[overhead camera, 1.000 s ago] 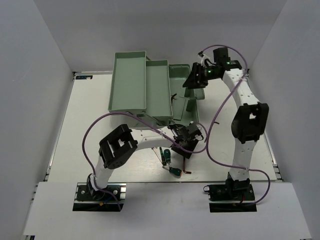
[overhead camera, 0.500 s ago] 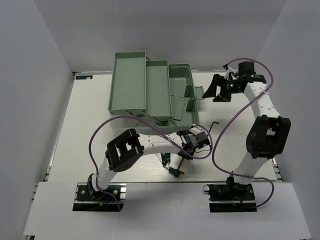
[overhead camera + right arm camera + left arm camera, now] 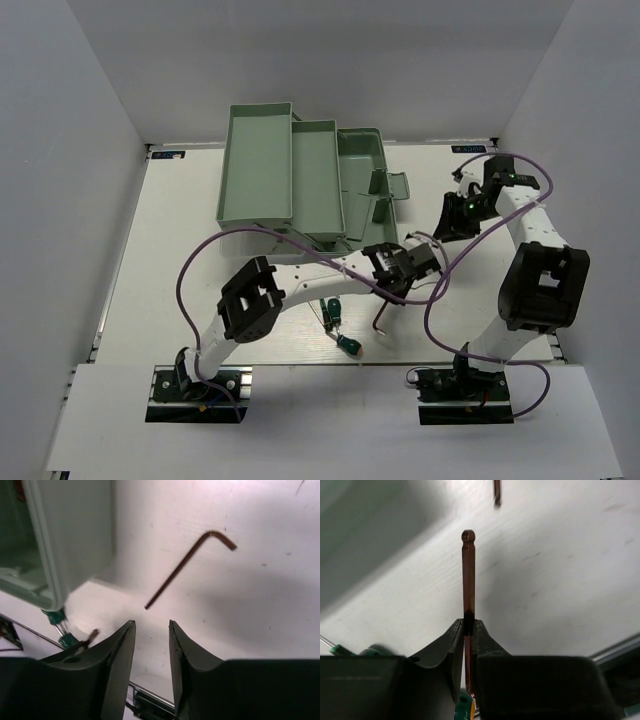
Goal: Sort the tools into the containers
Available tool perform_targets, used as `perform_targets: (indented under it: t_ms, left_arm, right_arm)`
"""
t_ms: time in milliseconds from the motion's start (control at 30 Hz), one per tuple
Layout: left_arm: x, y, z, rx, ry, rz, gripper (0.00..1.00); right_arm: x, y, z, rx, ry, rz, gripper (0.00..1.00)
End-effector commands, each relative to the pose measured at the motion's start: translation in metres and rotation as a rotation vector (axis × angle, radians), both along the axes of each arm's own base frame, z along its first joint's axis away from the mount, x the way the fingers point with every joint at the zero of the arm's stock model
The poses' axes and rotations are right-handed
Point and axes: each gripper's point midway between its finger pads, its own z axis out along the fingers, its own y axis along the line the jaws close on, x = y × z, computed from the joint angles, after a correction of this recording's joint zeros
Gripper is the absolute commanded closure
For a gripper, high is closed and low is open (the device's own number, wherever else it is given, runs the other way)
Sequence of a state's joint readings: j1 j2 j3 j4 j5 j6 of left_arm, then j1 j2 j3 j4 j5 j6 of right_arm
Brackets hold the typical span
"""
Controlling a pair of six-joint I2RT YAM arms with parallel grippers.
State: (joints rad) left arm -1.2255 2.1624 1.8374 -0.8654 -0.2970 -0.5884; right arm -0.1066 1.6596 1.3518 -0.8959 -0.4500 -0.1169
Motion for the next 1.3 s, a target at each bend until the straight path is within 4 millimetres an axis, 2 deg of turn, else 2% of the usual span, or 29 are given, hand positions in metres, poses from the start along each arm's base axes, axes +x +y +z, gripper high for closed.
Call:
perform_targets:
  t_ms: [0,200,300,333,433,467,500,567,600,633,667,767,800,833,867,933,967,1000,1033,1067,1100,1133,1233,1267]
  left_arm:
    - [0.026,-0.011,0.093,-0.165,-0.102,0.003,1.0]
    - [0.048,-0.017,0.139,-0.256,-0.14,-0.019,1.0]
    - [0.065,-0.008,0.146,-0.254,-0.157,0.0,1.0]
    - [0.072,-0.004,0.156,-0.268,-0.18,0.02,1.0]
    - [0.106,0.019,0.171,-0.269,-0.245,0.113,1.0]
    - [0.119,0.027,0.17,-0.257,-0.267,0.149,1.0]
    - [0.139,0.037,0.174,-0.274,-0.286,0.192,1.0]
    - [0.166,0.047,0.185,-0.292,-0.329,0.239,1.0]
    - [0.188,0.059,0.187,-0.294,-0.342,0.285,1.0]
    - [0.201,0.057,0.174,-0.273,-0.336,0.283,1.0]
    - [0.212,0.055,0.187,-0.309,-0.351,0.292,1.0]
    - [0.245,0.054,0.18,-0.334,-0.345,0.293,1.0]
    - [0.25,0.056,0.177,-0.338,-0.335,0.293,1.0]
    - [0.259,0.056,0.181,-0.382,-0.331,0.299,1.0]
    - [0.263,0.056,0.172,-0.38,-0.317,0.298,1.0]
    - [0.269,0.056,0.17,-0.399,-0.313,0.294,1.0]
    - [0.269,0.053,0.161,-0.392,-0.297,0.288,1.0]
    - [0.272,0.054,0.153,-0.387,-0.281,0.287,0.98]
    - [0.272,0.054,0.153,-0.387,-0.28,0.287,0.96]
    - [0.272,0.052,0.147,-0.386,-0.267,0.279,0.93]
    - [0.275,0.056,0.147,-0.385,-0.269,0.288,0.78]
    - [0.274,0.054,0.147,-0.391,-0.262,0.28,0.69]
    - [0.272,0.054,0.143,-0.383,-0.253,0.268,0.47]
    - [0.273,0.053,0.152,-0.399,-0.267,0.267,0.42]
  right_arm:
    - [-0.017,-0.006,-0.023,-0.056,0.065,0.025,0.6]
    - [-0.013,-0.014,-0.029,-0.089,0.081,0.006,0.6]
    - [-0.01,-0.015,-0.028,-0.091,0.077,0.008,0.59]
    - [-0.009,-0.014,-0.027,-0.086,0.071,0.009,0.57]
    - [-0.007,-0.007,-0.025,-0.054,0.07,0.021,0.54]
    - [-0.009,-0.006,-0.027,-0.047,0.084,0.024,0.53]
    - [-0.01,-0.003,-0.027,-0.037,0.085,0.033,0.52]
    - [-0.012,0.007,-0.031,-0.012,0.098,0.055,0.52]
    - [-0.012,0.009,-0.032,-0.012,0.101,0.059,0.52]
    - [-0.012,0.009,-0.033,-0.019,0.105,0.057,0.52]
    - [-0.011,0.013,-0.038,-0.036,0.111,0.068,0.52]
    - [-0.009,0.01,-0.056,-0.13,0.129,0.054,0.52]
    - [-0.01,0.009,-0.061,-0.147,0.142,0.046,0.52]
    - [-0.01,0.016,-0.064,-0.162,0.156,0.035,0.52]
    - [-0.006,0.014,-0.07,-0.206,0.146,0.026,0.52]
    - [-0.003,0.019,-0.076,-0.212,0.15,0.008,0.5]
    - [-0.001,0.019,-0.079,-0.223,0.154,-0.015,0.5]
    - [-0.002,0.023,-0.087,-0.238,0.167,-0.016,0.5]
    - [-0.002,0.026,-0.09,-0.235,0.174,-0.029,0.5]
    - [0.0,0.023,-0.093,-0.265,0.182,-0.058,0.5]
    - [-0.001,0.024,-0.098,-0.292,0.197,-0.061,0.5]
    - [-0.001,0.021,-0.104,-0.319,0.211,-0.07,0.5]
    - [-0.001,0.016,-0.114,-0.371,0.24,-0.128,0.5]
    - [-0.001,0.016,-0.117,-0.367,0.258,-0.158,0.5]
